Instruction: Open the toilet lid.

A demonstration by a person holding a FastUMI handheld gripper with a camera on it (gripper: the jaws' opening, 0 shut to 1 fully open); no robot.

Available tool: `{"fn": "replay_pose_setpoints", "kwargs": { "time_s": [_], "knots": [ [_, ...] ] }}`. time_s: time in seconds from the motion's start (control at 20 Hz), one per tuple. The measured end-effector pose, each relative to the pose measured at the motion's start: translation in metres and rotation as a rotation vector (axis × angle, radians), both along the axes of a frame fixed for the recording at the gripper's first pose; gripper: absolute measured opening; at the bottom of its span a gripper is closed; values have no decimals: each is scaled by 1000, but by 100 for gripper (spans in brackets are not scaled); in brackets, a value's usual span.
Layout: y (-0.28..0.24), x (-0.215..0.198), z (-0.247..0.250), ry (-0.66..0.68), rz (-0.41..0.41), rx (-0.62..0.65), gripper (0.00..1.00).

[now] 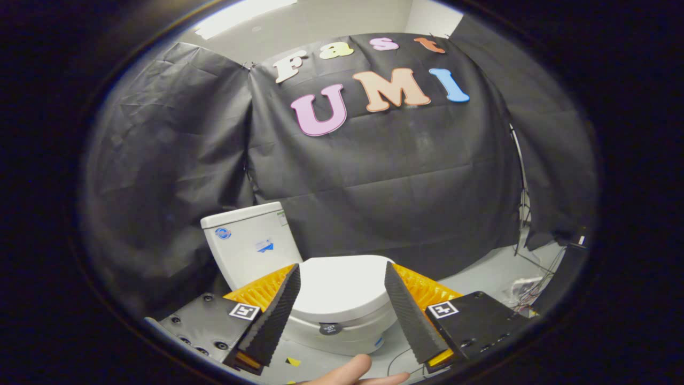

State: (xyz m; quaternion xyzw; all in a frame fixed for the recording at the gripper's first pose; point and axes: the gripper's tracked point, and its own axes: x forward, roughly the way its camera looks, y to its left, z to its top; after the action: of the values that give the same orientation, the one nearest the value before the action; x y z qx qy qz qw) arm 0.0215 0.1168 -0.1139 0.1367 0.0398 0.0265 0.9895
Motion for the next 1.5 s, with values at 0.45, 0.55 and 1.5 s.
{"fn": "replay_pose_setpoints", "kwargs": {
  "time_s": [0.45,0.55,1.5],
  "knots": [
    [-24,31,-81,242,-140,322,97],
    [-22,42,-84,232,-153,394,97],
    [46,70,-174,401,-214,936,95]
  ]
}}
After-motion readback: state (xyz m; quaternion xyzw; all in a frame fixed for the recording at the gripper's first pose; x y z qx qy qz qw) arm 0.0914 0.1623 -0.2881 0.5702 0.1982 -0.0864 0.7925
